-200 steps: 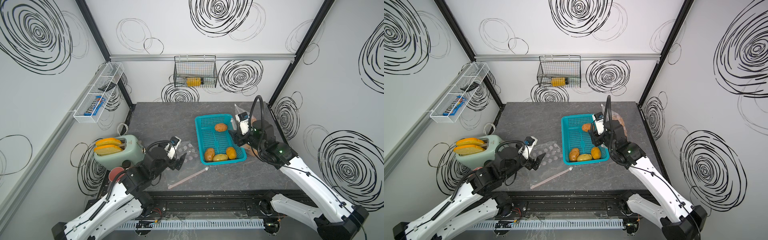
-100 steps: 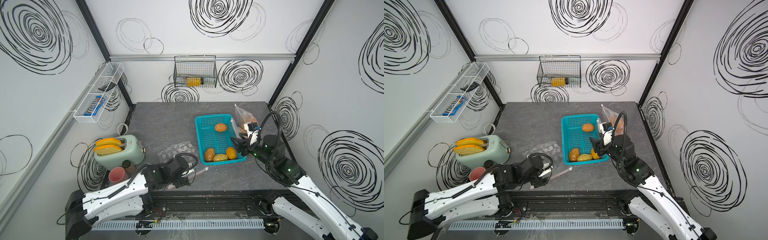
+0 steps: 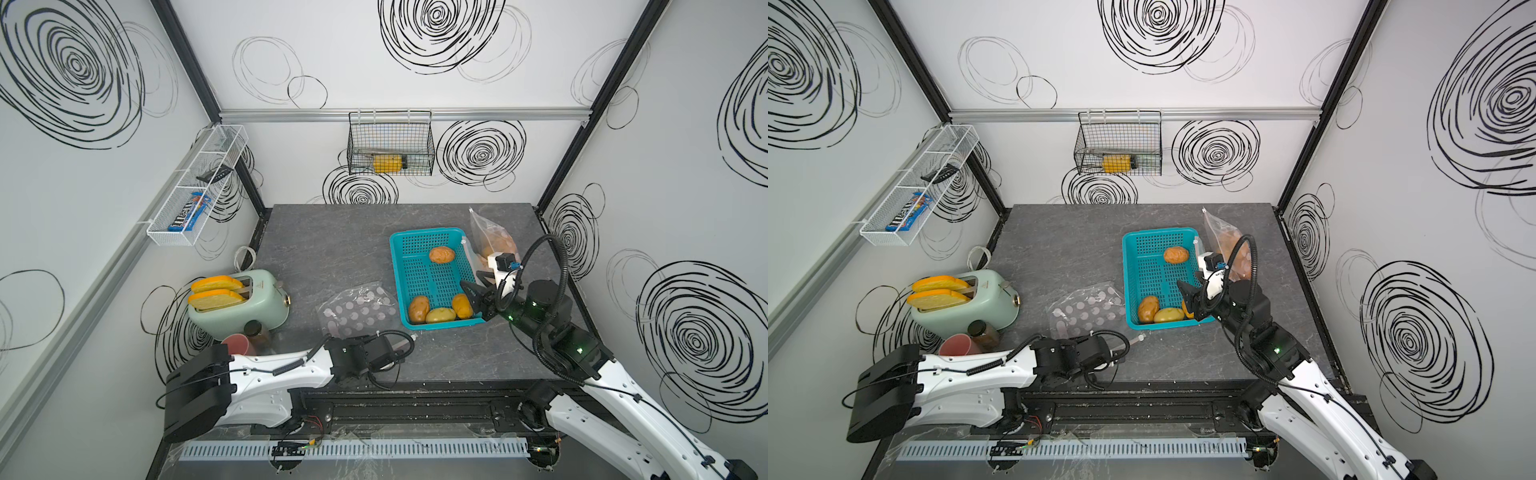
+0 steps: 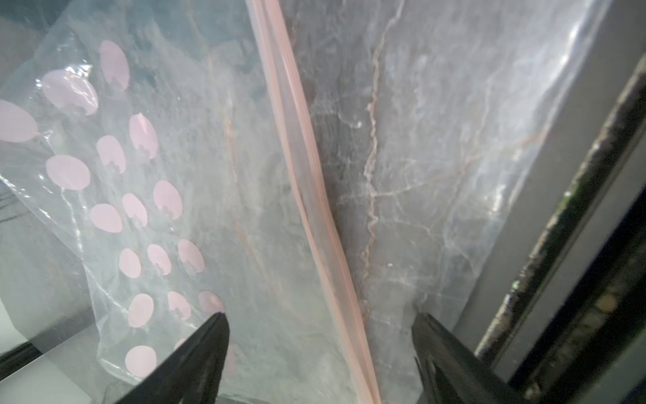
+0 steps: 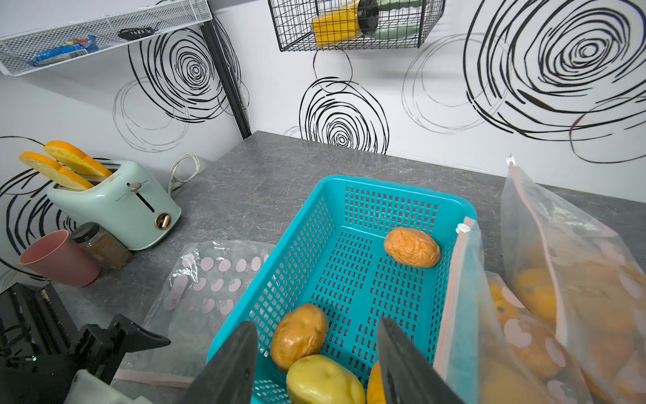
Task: Put the potatoes into a zipper bag and zip it
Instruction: Pick up the zipper food storage bag at the center of the board.
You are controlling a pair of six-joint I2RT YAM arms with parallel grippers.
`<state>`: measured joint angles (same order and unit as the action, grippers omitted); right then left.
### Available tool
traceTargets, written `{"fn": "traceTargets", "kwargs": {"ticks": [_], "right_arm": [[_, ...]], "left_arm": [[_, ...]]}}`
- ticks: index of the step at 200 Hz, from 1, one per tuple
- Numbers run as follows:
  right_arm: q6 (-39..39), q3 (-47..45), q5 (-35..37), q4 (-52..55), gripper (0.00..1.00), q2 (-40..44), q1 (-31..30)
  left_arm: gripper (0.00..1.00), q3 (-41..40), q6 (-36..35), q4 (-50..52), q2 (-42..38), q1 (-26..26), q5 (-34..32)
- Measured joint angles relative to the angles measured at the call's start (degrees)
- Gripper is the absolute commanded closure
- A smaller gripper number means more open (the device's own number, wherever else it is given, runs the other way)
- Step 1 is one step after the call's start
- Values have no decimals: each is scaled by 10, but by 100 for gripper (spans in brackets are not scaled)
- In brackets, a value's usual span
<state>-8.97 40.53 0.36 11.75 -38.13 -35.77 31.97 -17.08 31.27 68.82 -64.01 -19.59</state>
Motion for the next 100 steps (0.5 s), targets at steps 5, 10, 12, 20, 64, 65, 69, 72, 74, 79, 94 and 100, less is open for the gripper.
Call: {"fn": "traceTargets", "kwargs": {"ticks": [5, 10, 12, 20, 64, 65, 69, 72, 74, 79, 94, 100], "right_arm": [[0, 0, 1, 0, 41, 0, -2], [1, -1, 3, 0, 41, 0, -3], [1, -1, 3, 0, 41, 0, -4], [2, -1, 5, 0, 41, 0, -6], [2, -2, 18, -5, 41, -4, -12], [2, -2, 18, -5, 41, -4, -12], [2, -2, 18, -5, 41, -6, -12], [2, -2, 18, -5, 41, -6, -12], [2, -2, 18, -5, 41, -7, -12], [2, -2, 18, -5, 41, -10, -12], [2, -2, 19, -5, 41, -16, -12], [2, -2, 19, -5, 41, -18, -13]], "left_arm": [[18, -1, 0, -2, -3, 2, -1], [19, -2, 0, -5, -8, 5, -1], [20, -2, 0, -6, -9, 7, -1], [22, -4, 1, -10, -17, 12, -1], [29, -6, 6, -26, -26, 33, -13], [29, -7, 6, -27, -26, 33, -13], [29, -7, 7, -28, -23, 33, -14], [29, -7, 7, -29, -20, 33, -14], [28, -7, 7, -29, -19, 33, -14], [27, -7, 7, -29, -16, 33, -15], [24, -7, 8, -29, -10, 33, -15], [23, -7, 7, -30, -10, 33, -14]]}}
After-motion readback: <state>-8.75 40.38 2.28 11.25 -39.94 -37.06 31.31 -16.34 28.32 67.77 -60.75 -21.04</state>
